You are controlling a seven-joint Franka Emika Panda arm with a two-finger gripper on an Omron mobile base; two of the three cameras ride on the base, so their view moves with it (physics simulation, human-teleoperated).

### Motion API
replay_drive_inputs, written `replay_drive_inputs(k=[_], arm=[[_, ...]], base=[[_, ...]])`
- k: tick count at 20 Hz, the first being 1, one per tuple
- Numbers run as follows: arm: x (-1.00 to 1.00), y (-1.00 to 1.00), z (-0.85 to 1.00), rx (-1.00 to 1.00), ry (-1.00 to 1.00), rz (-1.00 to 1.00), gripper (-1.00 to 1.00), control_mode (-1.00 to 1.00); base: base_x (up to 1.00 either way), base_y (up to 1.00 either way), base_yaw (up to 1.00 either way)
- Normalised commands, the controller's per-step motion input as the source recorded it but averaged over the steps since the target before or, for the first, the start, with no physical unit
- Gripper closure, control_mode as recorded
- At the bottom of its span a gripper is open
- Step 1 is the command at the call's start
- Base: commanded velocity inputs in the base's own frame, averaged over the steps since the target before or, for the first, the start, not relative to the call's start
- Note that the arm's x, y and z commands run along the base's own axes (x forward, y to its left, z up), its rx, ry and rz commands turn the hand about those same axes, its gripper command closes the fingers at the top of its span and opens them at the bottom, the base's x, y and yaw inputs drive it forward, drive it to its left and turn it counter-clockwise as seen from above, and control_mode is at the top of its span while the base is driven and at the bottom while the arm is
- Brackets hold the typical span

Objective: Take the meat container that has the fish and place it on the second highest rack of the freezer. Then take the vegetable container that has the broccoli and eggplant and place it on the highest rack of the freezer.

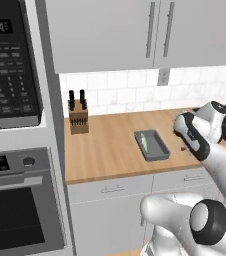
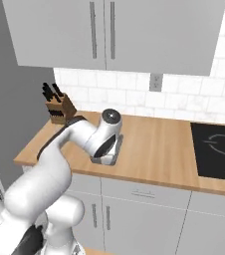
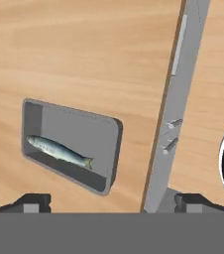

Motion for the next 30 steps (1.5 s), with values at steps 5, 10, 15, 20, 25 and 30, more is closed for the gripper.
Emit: replay_drive_inputs(k=[5,10,15,20,25,30], arm=[[0.40,0.27,-0.95,0.00,0.35,0.17,-1.00,-1.00],[0.21,0.06,-0.60,0.00,0.05,0.14,-1.00,-1.00],[0.11,0.08,-0.73,-0.10,0.00,0.09,-1.00,-1.00],[0.31,0.03,-0.31,-0.05,0.00,0.00,-1.00,-1.00],[0.35,0.00,-0.14,-0.01,0.00,0.00,-1.00,-1.00],[0.18,0.00,-0.23,-0.01,0.00,0.00,1.00,-1.00]], base=[[0.00,0.00,0.00],[0.00,0.00,0.00],[0.00,0.00,0.00],[0.00,0.00,0.00],[0.00,0.00,0.00],[0.00,0.00,0.00]])
